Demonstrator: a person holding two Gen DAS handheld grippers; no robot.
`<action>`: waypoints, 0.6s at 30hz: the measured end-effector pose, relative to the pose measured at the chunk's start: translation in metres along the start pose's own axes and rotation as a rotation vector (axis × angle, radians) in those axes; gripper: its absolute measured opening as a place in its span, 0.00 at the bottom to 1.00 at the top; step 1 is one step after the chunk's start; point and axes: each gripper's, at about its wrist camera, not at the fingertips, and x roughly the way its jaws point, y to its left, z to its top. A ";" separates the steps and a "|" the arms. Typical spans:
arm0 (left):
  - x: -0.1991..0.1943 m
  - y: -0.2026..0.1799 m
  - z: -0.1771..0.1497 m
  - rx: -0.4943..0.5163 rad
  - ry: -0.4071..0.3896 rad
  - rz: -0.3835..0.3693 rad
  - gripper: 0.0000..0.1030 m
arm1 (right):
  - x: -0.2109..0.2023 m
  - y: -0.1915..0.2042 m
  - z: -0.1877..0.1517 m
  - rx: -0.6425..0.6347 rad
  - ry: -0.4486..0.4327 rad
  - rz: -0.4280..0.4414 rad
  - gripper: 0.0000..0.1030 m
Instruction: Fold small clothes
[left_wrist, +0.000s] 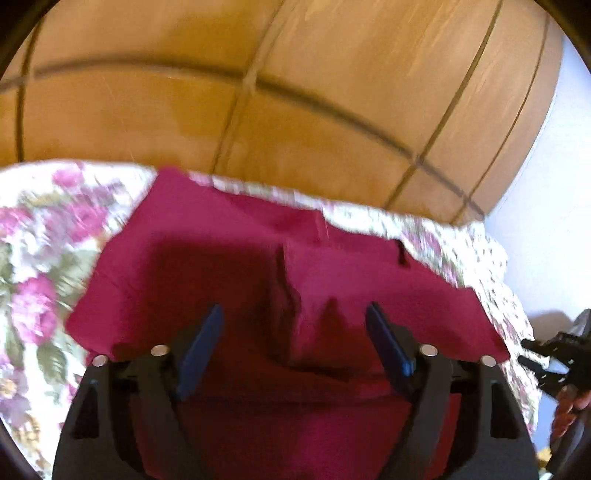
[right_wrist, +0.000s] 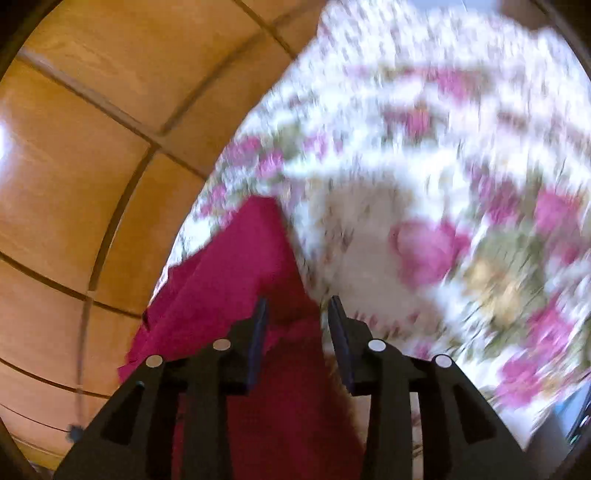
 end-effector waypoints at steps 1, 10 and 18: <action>0.002 -0.001 0.001 0.004 0.008 -0.003 0.76 | 0.003 0.012 0.004 -0.060 -0.017 0.002 0.32; 0.046 -0.009 -0.005 0.122 0.132 0.152 0.78 | 0.094 0.051 -0.002 -0.443 0.070 -0.113 0.28; 0.061 -0.015 -0.011 0.188 0.145 0.189 0.87 | 0.090 0.009 0.000 -0.297 0.084 -0.158 0.36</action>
